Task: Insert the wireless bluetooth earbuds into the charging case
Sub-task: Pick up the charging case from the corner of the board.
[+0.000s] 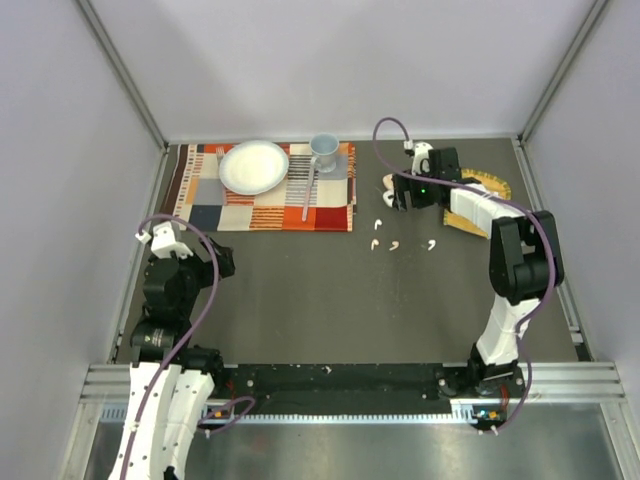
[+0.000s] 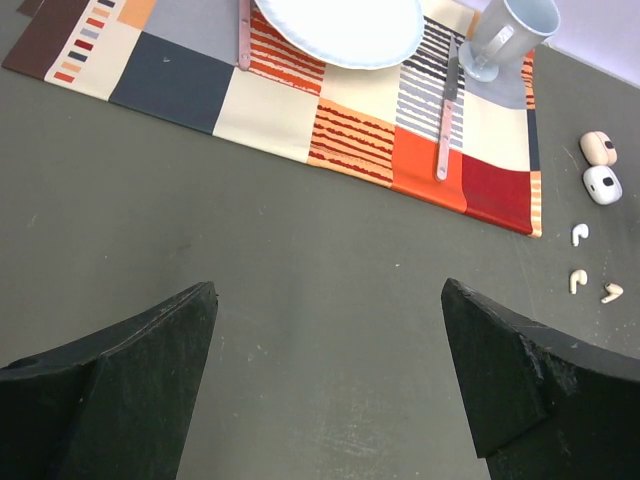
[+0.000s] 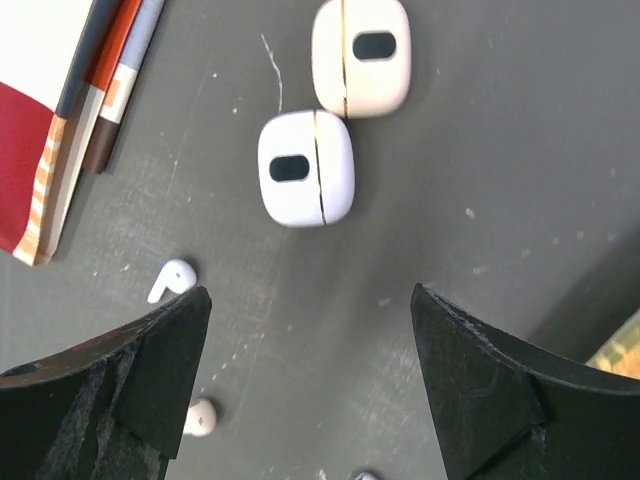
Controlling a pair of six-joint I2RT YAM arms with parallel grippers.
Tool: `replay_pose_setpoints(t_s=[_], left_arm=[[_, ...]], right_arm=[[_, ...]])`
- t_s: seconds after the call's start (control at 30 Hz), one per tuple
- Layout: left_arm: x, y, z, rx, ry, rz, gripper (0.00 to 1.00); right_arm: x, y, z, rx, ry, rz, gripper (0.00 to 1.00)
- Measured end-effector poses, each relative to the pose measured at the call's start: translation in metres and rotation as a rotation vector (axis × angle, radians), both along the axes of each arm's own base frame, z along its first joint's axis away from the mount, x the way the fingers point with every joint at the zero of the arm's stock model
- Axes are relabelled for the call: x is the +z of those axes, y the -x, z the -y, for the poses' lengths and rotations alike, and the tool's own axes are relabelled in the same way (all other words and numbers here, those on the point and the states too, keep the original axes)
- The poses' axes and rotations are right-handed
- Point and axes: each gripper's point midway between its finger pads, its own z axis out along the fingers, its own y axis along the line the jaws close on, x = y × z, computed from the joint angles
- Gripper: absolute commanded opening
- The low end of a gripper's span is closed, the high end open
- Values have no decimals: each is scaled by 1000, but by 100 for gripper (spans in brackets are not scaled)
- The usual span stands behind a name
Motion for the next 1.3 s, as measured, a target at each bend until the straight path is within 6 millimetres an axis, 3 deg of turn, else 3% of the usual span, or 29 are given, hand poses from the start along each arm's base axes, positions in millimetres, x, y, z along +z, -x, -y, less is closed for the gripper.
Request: replay_pose_setpoints(t_s=[0.27, 0.63, 0.9, 1.3], left_arm=[[-10, 0, -1, 6, -3, -20, 99], [-14, -2, -5, 26, -10, -29, 99], [-13, -2, -5, 26, -10, -28, 99], [-13, -2, -5, 26, -10, -28, 99]], right_arm=[[-19, -11, -10, 104, 121, 43, 76], [-32, -30, -17, 148, 216, 89, 66], [-36, -40, -21, 181, 232, 91, 65], [-48, -40, -24, 220, 261, 62, 61]])
